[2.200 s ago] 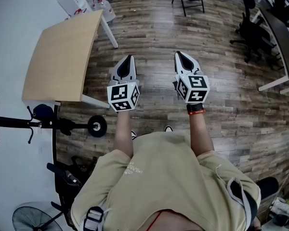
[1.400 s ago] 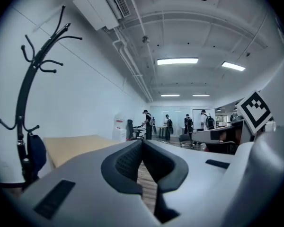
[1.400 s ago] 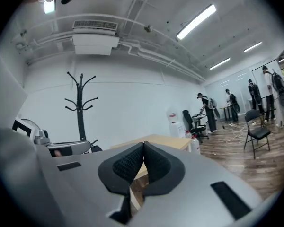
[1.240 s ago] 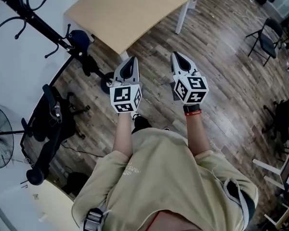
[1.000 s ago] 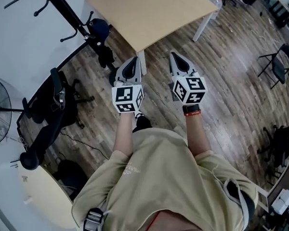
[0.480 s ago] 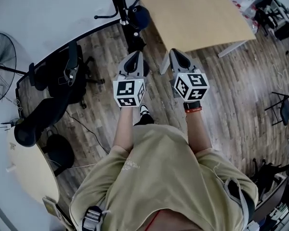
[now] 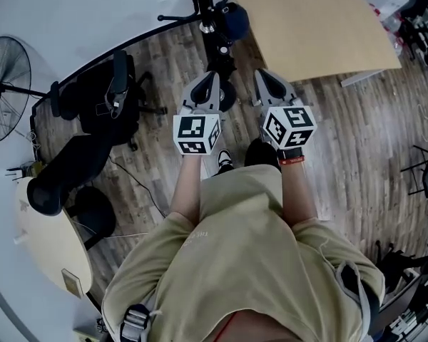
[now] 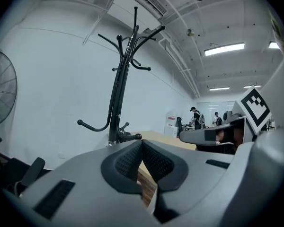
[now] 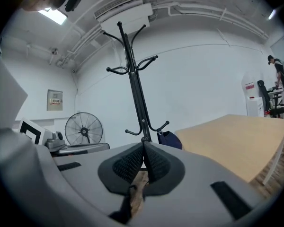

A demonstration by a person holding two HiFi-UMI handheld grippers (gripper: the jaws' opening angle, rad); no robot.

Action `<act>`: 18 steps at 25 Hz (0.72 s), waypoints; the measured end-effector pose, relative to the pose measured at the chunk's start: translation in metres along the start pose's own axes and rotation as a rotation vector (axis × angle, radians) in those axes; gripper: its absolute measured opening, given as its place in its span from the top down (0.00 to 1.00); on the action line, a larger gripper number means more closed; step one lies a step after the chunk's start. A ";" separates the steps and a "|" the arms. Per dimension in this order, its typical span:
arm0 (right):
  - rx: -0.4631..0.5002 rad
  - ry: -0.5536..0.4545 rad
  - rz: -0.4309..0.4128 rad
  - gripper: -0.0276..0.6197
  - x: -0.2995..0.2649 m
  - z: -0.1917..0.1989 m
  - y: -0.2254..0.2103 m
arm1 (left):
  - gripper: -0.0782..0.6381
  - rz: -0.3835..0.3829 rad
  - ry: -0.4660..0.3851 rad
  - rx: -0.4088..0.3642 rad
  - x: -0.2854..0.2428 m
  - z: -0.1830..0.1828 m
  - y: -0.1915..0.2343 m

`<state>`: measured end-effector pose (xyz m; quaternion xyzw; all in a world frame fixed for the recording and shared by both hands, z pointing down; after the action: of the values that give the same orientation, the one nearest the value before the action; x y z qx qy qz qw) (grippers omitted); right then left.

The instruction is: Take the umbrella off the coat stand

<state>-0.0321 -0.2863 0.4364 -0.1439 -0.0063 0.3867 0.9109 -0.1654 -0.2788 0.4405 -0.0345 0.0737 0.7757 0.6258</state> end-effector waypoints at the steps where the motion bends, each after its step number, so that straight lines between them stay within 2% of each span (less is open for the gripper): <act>1: -0.001 0.006 -0.016 0.93 -0.004 0.003 -0.003 | 0.86 0.000 0.004 0.003 -0.004 0.004 0.000; 6: -0.015 0.028 -0.074 0.93 -0.022 0.007 -0.023 | 0.86 0.011 0.016 -0.016 -0.023 0.018 0.000; 9: -0.020 0.051 -0.093 0.93 -0.029 0.010 -0.034 | 0.86 0.059 0.035 0.016 -0.033 0.032 0.000; 11: -0.022 0.060 -0.107 0.93 -0.033 0.012 -0.038 | 0.86 0.062 0.041 0.022 -0.037 0.043 0.004; 18: -0.026 0.094 -0.158 0.93 -0.051 0.021 -0.043 | 0.79 0.085 0.075 -0.006 -0.070 0.066 0.025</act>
<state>-0.0402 -0.3455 0.4727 -0.1727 0.0203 0.3065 0.9359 -0.1727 -0.3409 0.5178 -0.0621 0.0962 0.7998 0.5892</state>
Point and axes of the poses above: the fingertips, and each gripper's own axes: x backward along the fingers, y to its left, z out of its underside, the point moved 3 cm from there along x, backward along the fingers, and after that the axes turned 13 degrees about -z, right-handed, at the moved point
